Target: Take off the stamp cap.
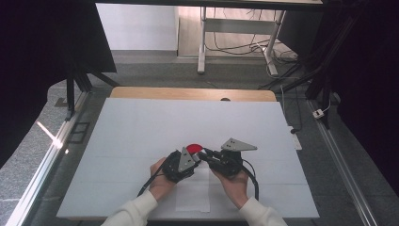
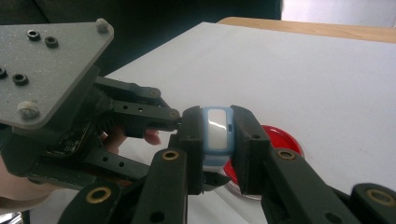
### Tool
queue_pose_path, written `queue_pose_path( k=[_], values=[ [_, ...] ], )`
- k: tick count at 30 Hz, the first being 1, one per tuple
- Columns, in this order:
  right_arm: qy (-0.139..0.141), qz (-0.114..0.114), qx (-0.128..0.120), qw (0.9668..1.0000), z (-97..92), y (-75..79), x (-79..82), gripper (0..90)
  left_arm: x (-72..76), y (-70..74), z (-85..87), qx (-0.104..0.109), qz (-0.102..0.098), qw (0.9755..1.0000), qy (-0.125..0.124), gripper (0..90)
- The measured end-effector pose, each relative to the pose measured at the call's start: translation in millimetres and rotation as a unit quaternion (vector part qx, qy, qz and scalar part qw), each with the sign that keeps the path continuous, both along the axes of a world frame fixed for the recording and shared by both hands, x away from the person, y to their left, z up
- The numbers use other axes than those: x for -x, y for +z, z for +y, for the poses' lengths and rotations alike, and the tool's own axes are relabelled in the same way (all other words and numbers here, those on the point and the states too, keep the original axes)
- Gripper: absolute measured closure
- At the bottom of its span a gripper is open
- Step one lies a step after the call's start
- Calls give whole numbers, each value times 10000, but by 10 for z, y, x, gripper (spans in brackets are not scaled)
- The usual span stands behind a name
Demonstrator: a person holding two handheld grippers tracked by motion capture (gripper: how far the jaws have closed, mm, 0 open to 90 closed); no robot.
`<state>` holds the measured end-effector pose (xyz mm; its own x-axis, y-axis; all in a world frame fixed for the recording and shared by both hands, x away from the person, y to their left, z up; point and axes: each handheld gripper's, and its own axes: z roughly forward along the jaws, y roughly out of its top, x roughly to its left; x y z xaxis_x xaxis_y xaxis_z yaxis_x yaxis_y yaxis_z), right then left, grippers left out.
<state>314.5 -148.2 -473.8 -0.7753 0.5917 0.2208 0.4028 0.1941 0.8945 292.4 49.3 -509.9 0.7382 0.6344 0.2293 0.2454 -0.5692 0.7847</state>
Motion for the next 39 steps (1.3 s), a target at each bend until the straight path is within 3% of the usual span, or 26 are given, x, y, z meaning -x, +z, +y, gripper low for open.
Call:
queue_pose_path(
  k=[12, 20, 23, 25, 27, 28, 31, 39],
  values=[
    [55, 16, 128, 9999, 11, 7, -14, 750, 5, -18, -17, -213, -119, 9997, -76, 660],
    [2, -53, 23, 10000, -2, 17, 8, 750, -18, -5, 31, 172, 59, 9998, -7, 659],
    [-13, -56, 43, 10000, 7, 15, 16, 750, -11, -13, 26, 117, 22, 9999, -40, 659],
    [8, -44, 55, 10000, -1, 21, 11, 751, -11, -19, 22, -41, -20, 10000, -51, 660],
    [-78, -169, 73, 9998, -26, 51, 9, 752, -28, -44, 35, -103, 33, 9999, -79, 661],
    [-116, -248, 83, 9996, -49, 76, 3, 752, -33, -46, 42, -61, 43, 9999, -77, 662],
    [-157, -151, -61, 9997, -118, 113, -29, 752, -34, -20, 59, 82, 12, 9999, -68, 661],
    [-43, -134, -58, 9999, -115, 95, -26, 752, -28, -5, 116, 148, 16, 9999, -14, 660]
  ],
)
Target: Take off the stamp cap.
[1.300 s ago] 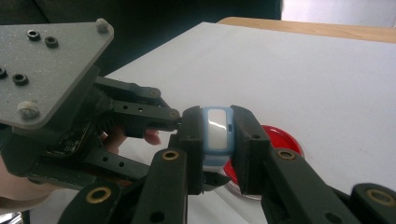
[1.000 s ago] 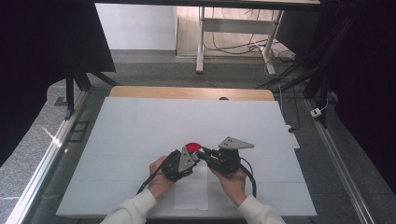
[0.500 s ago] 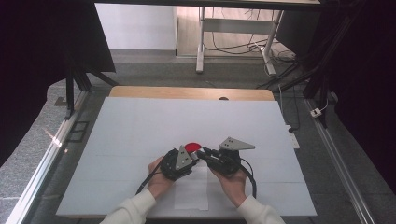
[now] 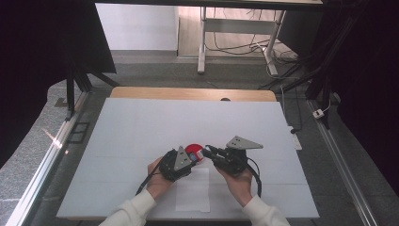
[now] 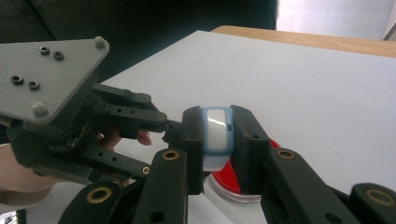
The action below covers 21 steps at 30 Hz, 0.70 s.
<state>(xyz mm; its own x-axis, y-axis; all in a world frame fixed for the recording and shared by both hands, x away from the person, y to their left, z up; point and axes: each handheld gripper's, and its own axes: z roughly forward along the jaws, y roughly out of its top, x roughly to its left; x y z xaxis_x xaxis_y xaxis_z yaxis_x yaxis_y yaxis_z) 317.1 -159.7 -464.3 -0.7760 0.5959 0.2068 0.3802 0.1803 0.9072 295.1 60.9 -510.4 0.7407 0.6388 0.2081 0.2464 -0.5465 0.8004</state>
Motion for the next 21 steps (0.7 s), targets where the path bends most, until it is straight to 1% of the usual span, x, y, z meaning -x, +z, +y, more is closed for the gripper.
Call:
queue_pose_path(
  k=[4, 5, 7, 11, 18, 21],
  values=[
    [38, -18, -38, 10000, -17, 10, -5, 751, 4, 14, 67, 48, 21, 10000, 45, 659],
    [53, -23, -47, 10000, -23, 12, -9, 751, 5, 14, 79, 88, 40, 9999, 42, 659],
    [59, -30, -41, 10000, -30, 15, -11, 751, 13, 20, 115, 91, 53, 9999, 46, 659],
    [83, -61, -21, 9999, -49, 27, -12, 751, 38, 36, 198, 170, 113, 9998, 62, 658],
    [94, -97, 58, 9999, -68, 25, -30, 751, 90, 92, 363, 414, 254, 9988, 55, 658],
    [88, -122, 93, 9998, -74, 25, -33, 751, 114, 104, 436, 472, 294, 9984, 83, 657]
  ],
)
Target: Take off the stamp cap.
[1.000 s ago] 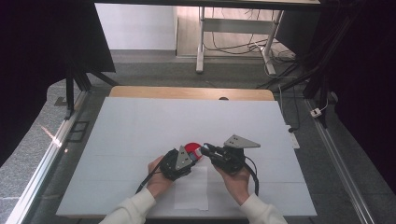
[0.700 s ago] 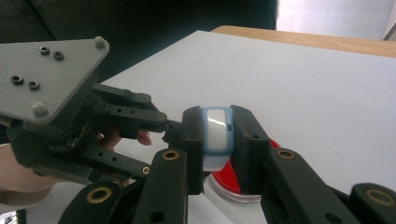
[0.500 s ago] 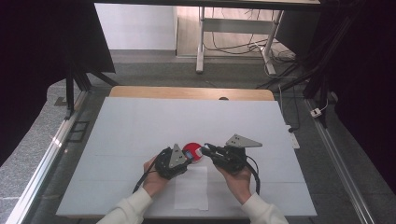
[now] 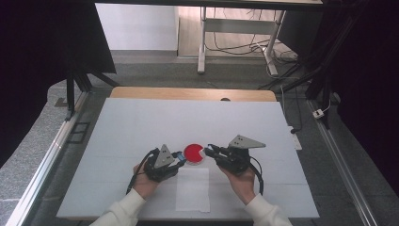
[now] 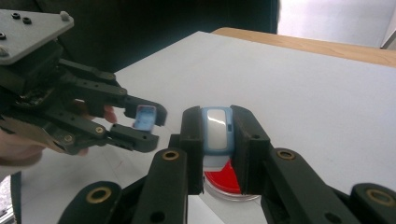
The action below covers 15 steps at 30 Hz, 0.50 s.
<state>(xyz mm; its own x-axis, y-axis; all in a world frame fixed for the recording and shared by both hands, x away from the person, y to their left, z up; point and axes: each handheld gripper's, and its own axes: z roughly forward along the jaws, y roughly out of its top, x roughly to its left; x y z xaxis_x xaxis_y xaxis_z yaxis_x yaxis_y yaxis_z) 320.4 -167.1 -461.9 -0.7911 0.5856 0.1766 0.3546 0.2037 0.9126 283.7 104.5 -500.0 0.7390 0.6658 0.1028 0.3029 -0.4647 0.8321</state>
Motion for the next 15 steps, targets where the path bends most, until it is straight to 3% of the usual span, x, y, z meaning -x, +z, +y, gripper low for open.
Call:
queue_pose_path(
  k=[15],
  values=[
    [-5, -175, 141, 9997, -63, 15, -15, 751, 169, -23, 372, 147, 145, 9995, 254, 656]
  ],
)
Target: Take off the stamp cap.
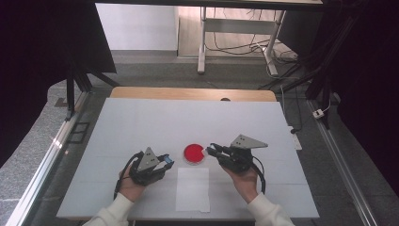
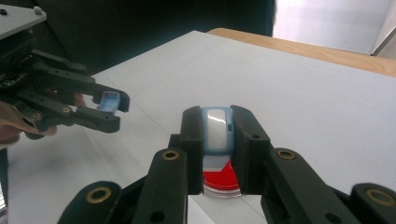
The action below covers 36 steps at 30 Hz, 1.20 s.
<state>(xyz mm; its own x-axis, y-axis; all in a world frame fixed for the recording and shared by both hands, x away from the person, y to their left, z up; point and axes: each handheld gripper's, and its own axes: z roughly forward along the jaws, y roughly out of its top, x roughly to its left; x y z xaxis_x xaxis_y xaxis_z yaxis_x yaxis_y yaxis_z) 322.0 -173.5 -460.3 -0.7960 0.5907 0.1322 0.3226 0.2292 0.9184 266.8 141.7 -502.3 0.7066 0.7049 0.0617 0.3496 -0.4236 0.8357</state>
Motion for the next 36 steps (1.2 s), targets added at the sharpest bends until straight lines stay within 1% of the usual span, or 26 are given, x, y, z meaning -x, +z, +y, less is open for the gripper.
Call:
queue_pose_path(
  k=[7, 14, 18, 22, 26, 30, 36],
  values=[
    [21, -29, 65, 10000, -17, -2, -14, 750, 111, -13, 194, 55, 65, 9999, 147, 656],
    [3, -55, 147, 9999, -26, -8, -31, 750, 245, -14, 383, 130, 62, 9995, 283, 656],
    [-15, -68, 192, 9998, -33, -14, -45, 751, 315, -43, 468, 90, 106, 9993, 356, 656],
    [-31, -158, 247, 9996, -39, -11, -53, 750, 370, -62, 556, 104, 141, 9988, 464, 656],
    [-29, -174, 306, 9994, -48, -8, -61, 750, 387, -85, 593, 104, 183, 9985, 503, 655],
    [-30, -167, 349, 9992, -42, -18, -68, 750, 373, -96, 589, 98, 202, 9985, 494, 654],
    [-1, -219, 386, 9990, -36, -11, -63, 750, 362, -106, 594, 88, 249, 9985, 477, 655]
  ],
)
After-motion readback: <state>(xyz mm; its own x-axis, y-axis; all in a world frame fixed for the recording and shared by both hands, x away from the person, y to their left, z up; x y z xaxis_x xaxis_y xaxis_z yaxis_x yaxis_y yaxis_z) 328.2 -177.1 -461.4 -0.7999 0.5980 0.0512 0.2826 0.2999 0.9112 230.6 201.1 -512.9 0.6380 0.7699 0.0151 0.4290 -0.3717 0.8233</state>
